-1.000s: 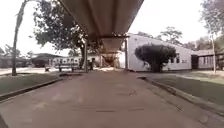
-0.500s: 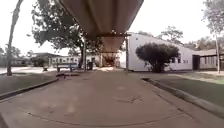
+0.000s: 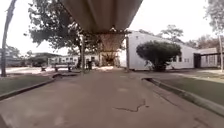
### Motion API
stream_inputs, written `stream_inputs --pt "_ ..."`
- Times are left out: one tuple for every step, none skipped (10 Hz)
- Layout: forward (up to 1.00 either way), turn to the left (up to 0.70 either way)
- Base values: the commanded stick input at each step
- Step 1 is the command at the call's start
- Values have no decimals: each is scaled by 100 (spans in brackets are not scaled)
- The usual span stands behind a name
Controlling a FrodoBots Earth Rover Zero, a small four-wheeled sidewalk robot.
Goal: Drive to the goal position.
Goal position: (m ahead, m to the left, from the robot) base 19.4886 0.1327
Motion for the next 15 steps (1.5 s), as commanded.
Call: stream_inputs --pt "70 0" --pt "70 0" --pt "70 0" --pt "70 0" --pt "70 0" --pt "70 0" --pt "70 0" --pt "70 0" --pt "70 0" --pt "70 0" --pt "70 0" --pt "70 0" --pt "70 0" --pt "70 0" --pt "70 0"
